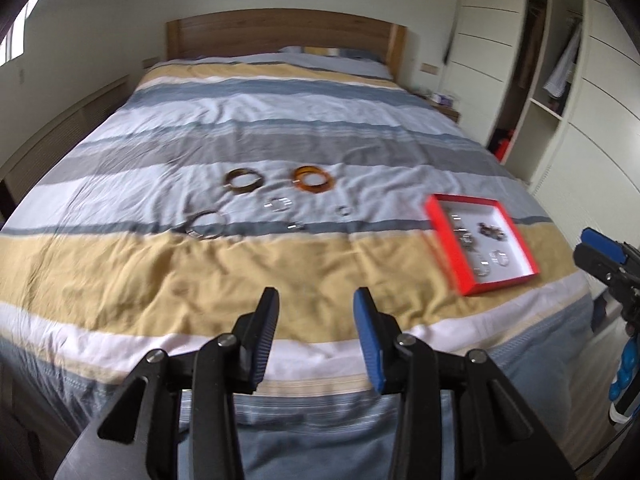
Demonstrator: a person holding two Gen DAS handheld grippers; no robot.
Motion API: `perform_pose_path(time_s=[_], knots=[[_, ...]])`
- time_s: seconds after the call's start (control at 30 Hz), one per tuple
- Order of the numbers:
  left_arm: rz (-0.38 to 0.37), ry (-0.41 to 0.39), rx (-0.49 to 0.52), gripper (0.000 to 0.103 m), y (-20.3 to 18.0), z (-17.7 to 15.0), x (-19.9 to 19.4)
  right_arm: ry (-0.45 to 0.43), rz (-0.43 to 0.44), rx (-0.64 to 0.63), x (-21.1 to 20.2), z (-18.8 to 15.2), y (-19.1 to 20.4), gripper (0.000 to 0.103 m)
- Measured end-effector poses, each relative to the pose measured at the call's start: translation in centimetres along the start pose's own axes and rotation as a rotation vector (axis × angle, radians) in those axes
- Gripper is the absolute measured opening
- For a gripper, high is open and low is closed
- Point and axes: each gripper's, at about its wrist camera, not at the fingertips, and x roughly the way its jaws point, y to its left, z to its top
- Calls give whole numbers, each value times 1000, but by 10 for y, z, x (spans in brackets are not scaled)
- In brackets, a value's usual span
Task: Organize jewelry
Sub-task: 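Reach the left tool to the silver bangle while the right tool approaches a silver ring, then grasp the silver bangle with the left tool while the right tool grasps the silver ring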
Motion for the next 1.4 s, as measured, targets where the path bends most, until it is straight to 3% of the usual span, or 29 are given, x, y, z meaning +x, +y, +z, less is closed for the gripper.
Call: perform_pose_path(time_s=[0.13, 0.33, 0.7, 0.9, 1.2, 1.4], knots=[[51, -2, -2, 37, 23, -7, 16, 16, 26, -13, 26, 3, 7, 57], [51, 5, -18, 37, 44, -3, 48, 68, 73, -24, 80, 8, 15, 52], [68, 84, -39, 37, 85, 26, 136, 203, 214, -52, 208, 21, 41, 43], [89, 113, -34, 37, 104, 47, 184, 235, 229, -21, 269, 27, 44, 43], [112, 145, -39, 37, 126, 61, 237, 254, 221, 13, 316, 33, 31, 43], [110, 177, -55, 37, 137, 58, 263, 276, 268, 1, 335, 31, 47, 43]])
